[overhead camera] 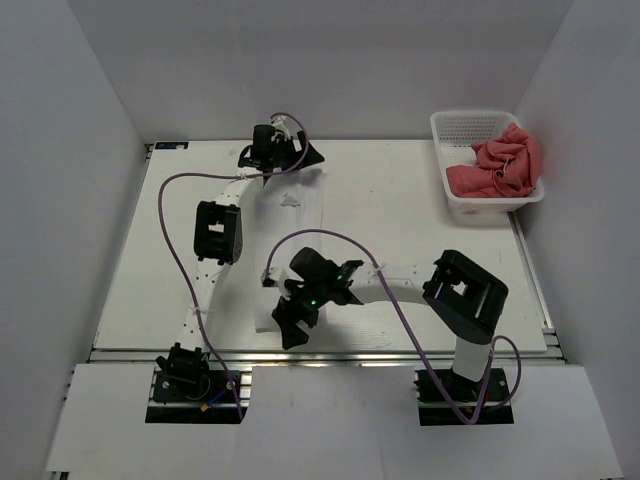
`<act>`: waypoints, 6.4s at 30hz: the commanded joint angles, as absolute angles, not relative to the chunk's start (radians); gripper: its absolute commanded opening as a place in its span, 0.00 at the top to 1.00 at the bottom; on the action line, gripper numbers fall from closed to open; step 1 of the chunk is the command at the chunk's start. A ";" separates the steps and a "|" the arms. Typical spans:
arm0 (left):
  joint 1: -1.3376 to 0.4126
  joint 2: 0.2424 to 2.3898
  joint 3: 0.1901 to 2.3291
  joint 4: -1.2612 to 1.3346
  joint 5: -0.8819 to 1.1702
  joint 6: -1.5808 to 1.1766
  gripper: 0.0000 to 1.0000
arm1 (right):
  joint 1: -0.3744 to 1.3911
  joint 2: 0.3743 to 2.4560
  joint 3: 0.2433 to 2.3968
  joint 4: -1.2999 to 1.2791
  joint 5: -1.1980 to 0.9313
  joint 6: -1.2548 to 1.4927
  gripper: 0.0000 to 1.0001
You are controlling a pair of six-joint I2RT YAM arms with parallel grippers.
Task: Fold and stack the t-shirts
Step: Rotate the tshirt 90 degrees, then grab the bottom of the folded rectangular tshirt with both arms, then fold the folded rectangular tshirt in 1/3 of the way
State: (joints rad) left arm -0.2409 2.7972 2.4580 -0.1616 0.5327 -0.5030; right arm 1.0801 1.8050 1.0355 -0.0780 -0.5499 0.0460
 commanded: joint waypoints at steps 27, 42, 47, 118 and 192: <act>-0.250 1.550 1.419 -0.493 0.092 -0.391 0.00 | 1.137 1.456 0.904 -0.130 -0.135 -0.071 0.10; -0.259 0.954 0.448 -0.635 0.156 -0.653 0.15 | 1.140 1.554 0.828 -0.011 -0.029 0.231 0.20; -0.259 0.976 0.399 -0.571 0.205 -0.653 0.38 | 1.140 1.574 0.821 0.011 0.032 0.255 0.31; -0.227 1.726 1.321 -0.410 -0.035 -0.601 1.00 | 0.727 1.999 1.591 -0.164 0.233 0.143 1.00; -0.167 1.443 0.877 -0.368 0.123 -0.472 0.00 | 0.600 2.077 1.725 0.136 -0.473 0.213 0.10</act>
